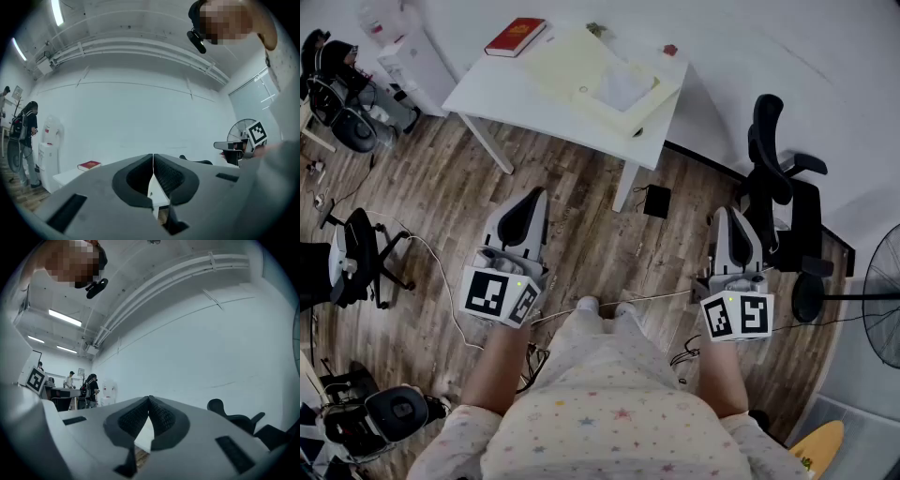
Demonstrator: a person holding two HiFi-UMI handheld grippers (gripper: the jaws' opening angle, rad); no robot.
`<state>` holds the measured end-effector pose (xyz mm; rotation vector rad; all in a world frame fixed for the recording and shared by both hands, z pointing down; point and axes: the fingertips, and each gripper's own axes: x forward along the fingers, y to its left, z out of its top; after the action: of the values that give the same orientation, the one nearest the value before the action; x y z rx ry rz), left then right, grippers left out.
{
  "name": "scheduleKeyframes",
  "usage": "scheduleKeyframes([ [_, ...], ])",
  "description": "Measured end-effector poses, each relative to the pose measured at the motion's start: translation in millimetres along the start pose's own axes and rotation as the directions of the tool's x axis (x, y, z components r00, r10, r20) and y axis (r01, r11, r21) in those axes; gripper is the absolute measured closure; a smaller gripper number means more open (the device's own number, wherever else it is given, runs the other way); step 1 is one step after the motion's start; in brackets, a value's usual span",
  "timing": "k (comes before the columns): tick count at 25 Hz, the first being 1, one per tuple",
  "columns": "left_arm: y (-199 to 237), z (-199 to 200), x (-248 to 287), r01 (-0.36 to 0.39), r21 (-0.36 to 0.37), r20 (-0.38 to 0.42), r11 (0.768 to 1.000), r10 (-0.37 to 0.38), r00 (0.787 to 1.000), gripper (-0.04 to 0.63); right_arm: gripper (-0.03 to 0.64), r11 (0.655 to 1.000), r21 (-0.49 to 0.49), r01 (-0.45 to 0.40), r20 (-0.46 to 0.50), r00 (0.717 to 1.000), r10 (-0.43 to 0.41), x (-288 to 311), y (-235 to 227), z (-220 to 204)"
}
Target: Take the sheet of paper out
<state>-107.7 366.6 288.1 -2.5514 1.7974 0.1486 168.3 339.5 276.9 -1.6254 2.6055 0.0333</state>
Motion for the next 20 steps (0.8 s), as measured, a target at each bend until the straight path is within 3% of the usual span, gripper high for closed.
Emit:
scheduleKeyframes([
  [7, -31.1, 5.9, -2.0, -0.031, -0.002, 0.006, 1.0, 0.031, 0.999, 0.578, 0.617, 0.999, 0.005, -0.038, 0.017, 0.999, 0.037, -18.2, -15.8, 10.9],
  [14, -52.7, 5.4, 4.3, -0.076, -0.03, 0.011, 0.997, 0.076, 0.997, 0.574, 0.616, 0.995, 0.072, -0.075, 0.01, 0.997, 0.075, -20.0, -42.7, 10.3],
  [15, -57.3, 4.6, 6.1, -0.078, -0.034, 0.008, 0.996, 0.079, 0.997, 0.568, 0.604, 0.994, 0.073, -0.087, 0.004, 0.996, 0.087, -19.9, -45.8, 9.5],
  [20, -73.3, 1.5, 16.1, -0.106, -0.026, -0.002, 0.994, 0.106, 0.994, 0.378, 0.413, 0.989, 0.074, -0.125, -0.033, 0.991, 0.127, -11.3, -62.5, 2.0],
])
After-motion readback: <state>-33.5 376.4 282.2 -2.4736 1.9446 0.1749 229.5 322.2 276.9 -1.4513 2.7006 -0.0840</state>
